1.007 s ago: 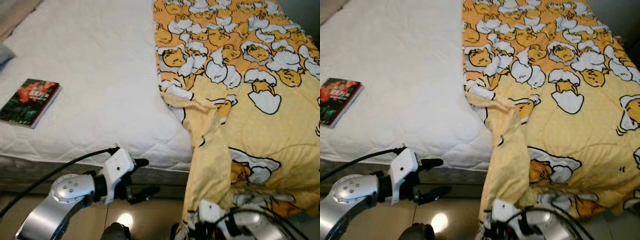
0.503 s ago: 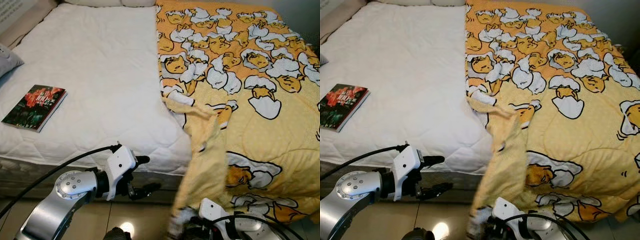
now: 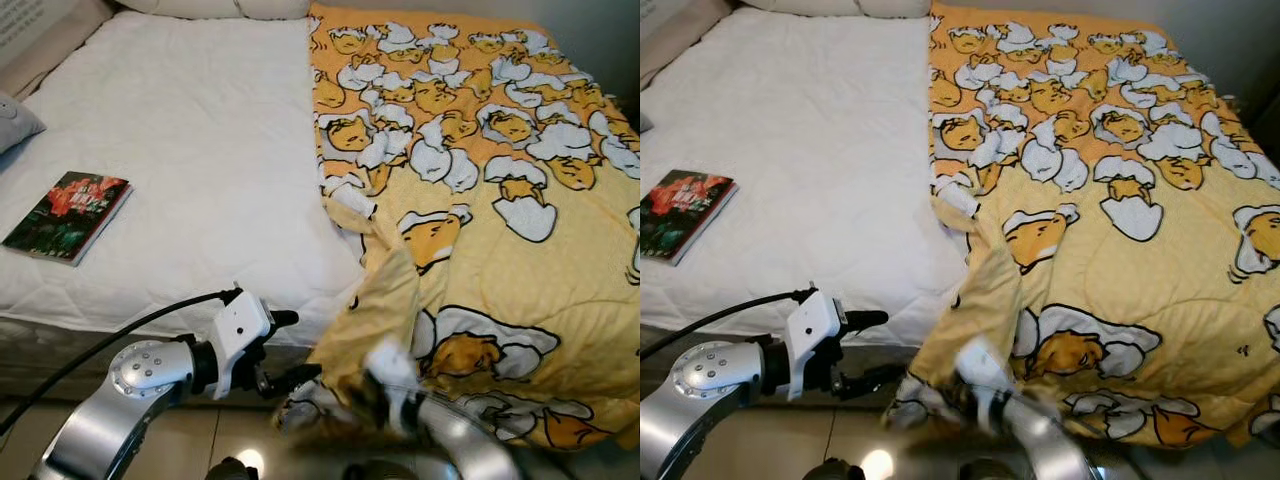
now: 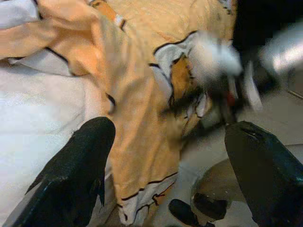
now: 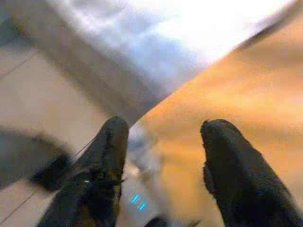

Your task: Clean up the room

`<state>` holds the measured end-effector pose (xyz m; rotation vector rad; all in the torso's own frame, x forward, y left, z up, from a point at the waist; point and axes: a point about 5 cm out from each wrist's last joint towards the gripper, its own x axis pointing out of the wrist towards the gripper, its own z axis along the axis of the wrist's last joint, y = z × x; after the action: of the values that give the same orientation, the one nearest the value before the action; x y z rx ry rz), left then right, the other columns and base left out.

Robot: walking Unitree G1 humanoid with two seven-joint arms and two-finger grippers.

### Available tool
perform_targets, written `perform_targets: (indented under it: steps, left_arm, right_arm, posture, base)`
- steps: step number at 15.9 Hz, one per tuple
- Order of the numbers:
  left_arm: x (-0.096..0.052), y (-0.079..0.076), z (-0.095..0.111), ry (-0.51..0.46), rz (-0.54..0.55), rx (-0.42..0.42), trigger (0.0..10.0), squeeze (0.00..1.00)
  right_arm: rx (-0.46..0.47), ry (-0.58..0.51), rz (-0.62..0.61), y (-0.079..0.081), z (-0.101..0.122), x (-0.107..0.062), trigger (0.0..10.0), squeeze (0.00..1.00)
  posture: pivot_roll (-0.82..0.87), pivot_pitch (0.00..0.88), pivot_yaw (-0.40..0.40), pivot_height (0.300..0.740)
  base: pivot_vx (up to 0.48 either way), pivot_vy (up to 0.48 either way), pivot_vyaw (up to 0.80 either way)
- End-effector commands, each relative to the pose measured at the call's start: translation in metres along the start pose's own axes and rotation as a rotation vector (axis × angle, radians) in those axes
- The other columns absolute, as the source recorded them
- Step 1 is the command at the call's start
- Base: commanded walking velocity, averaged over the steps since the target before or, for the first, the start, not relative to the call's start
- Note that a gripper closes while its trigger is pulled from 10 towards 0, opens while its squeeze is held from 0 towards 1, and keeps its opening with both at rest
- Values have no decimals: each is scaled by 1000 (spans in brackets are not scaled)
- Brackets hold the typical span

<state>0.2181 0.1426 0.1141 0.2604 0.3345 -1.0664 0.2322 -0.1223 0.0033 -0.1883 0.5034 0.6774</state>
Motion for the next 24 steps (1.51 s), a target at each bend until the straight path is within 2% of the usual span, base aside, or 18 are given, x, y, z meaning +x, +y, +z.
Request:
perform_targets:
  steps: [1, 3, 5, 6, 8, 11, 13, 14, 15, 17, 18, 19, 20, 24]
  left_arm:
    - [1, 2, -2, 9, 18, 5, 10000, 0]
    - [11, 11, -4, -2, 64, 0, 10000, 0]
    - [16, 16, -3, -14, 89, 2, 10000, 0]
    - [18, 17, -1, -21, 93, 4, 10000, 0]
    - [19, 17, 0, -25, 91, 8, 10000, 0]
    - [19, 18, -2, -22, 90, 9, 10000, 0]
    - [18, 16, -3, -21, 91, 8, 10000, 0]
    - [15, 14, -4, -18, 96, 3, 10000, 0]
    - [12, 12, -6, -11, 103, -3, 10000, 0]
    - [6, 8, -10, 2, 111, -9, 10000, 0]
    - [6, 8, -10, 2, 111, -9, 10000, 0]
    - [4, 6, -11, 4, 114, -12, 10000, 0]
    - [3, 6, -12, 4, 115, -13, 10000, 0]
    - [3, 3, -12, 12, 99, -3, 10000, 0]
  right_arm:
    - [6, -50, -109, -31, 8, -15, 10000, 1000]
    - [17, -83, -165, -38, 21, -12, 10000, 1000]
    - [23, -77, -265, -42, 25, -2, 10000, 1000]
    - [44, -85, -303, -43, 30, 8, 10000, 1000]
    - [82, -107, -319, -42, 41, 19, 10000, 1000]
    - [118, -143, -304, -31, 76, 51, 10000, 1000]
    - [135, -128, -340, -32, 82, 59, 10000, 1000]
    - [141, -81, -383, -33, 87, 66, 10000, 1000]
    - [78, -16, -403, -31, 89, 72, 10000, 0]
    - [-46, 60, -465, -34, 94, 74, 10000, 0]
    - [-46, 60, -465, -34, 94, 74, 10000, 0]
    - [9, 36, -480, -35, 99, 75, 3765, 0]
    - [45, 22, -470, -34, 101, 76, 0, 0]
    - [59, 20, -461, -32, 102, 78, 0, 0]
  posture:
    - [-17, 59, -48, 740]
    - [-38, 52, -39, 740]
    - [-56, 52, -19, 740]
    - [-57, 52, -18, 740]
    - [-49, 60, -13, 740]
    - [-35, 79, -17, 740]
    - [-22, 88, -31, 740]
    - [-6, 98, -41, 740]
    - [2, 105, -48, 740]
    - [8, 108, -58, 740]
    - [8, 108, -58, 740]
    - [11, 108, -66, 740]
    - [11, 108, -66, 740]
    - [-2, 103, -65, 740]
  base:
    - [0, 0, 0]
    - [0, 0, 0]
    - [0, 0, 0]
    - [0, 0, 0]
    - [0, 0, 0]
    - [0, 0, 0]
    - [0, 0, 0]
    - [0, 0, 0]
    - [0, 0, 0]
    - [0, 0, 0]
    - [0, 0, 0]
    - [0, 0, 0]
    - [0, 0, 0]
    - [0, 0, 0]
